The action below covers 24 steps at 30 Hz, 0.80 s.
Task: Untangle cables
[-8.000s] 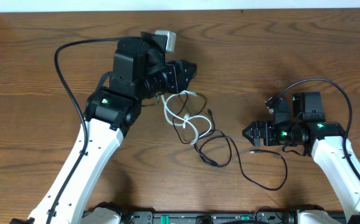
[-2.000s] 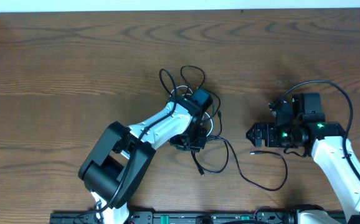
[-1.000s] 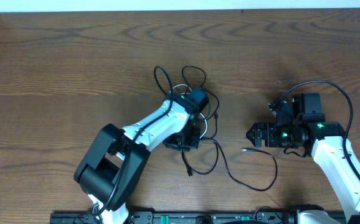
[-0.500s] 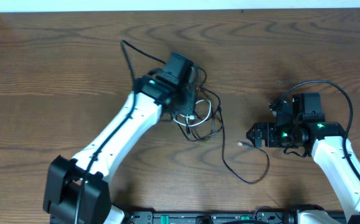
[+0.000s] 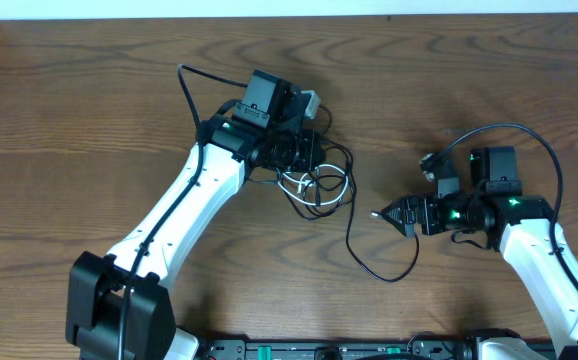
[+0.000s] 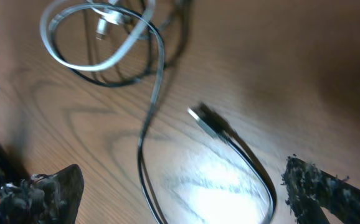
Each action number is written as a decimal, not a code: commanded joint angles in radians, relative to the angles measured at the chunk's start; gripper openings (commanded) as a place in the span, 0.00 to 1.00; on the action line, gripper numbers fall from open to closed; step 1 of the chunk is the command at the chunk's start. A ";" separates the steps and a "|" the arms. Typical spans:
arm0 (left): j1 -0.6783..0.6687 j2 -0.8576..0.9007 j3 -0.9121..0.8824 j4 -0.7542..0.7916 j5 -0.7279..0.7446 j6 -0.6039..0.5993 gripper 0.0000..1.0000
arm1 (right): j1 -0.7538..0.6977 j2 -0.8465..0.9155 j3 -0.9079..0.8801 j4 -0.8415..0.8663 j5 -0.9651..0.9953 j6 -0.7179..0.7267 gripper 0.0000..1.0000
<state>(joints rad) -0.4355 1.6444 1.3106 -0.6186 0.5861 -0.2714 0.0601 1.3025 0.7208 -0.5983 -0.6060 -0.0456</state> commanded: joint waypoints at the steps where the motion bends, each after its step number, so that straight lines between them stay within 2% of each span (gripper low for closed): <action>1: 0.003 -0.049 0.012 0.010 0.111 0.032 0.07 | 0.033 0.002 0.003 0.035 -0.055 -0.038 0.99; 8: 0.002 -0.133 0.012 0.039 0.178 0.031 0.07 | 0.117 0.002 0.003 0.111 -0.036 -0.036 0.99; 12: 0.002 -0.214 0.012 0.053 0.219 0.031 0.07 | 0.155 0.002 0.003 0.169 0.042 0.054 0.98; 19: 0.002 -0.362 0.012 0.088 0.226 0.031 0.07 | 0.188 0.002 0.003 0.321 0.011 0.102 0.99; 24: 0.002 -0.448 0.012 0.143 0.226 0.007 0.08 | 0.209 0.002 0.003 0.333 0.011 0.105 0.99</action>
<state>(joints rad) -0.4355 1.2369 1.3106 -0.5003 0.7883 -0.2584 0.2527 1.3025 0.7208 -0.2646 -0.5858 0.0418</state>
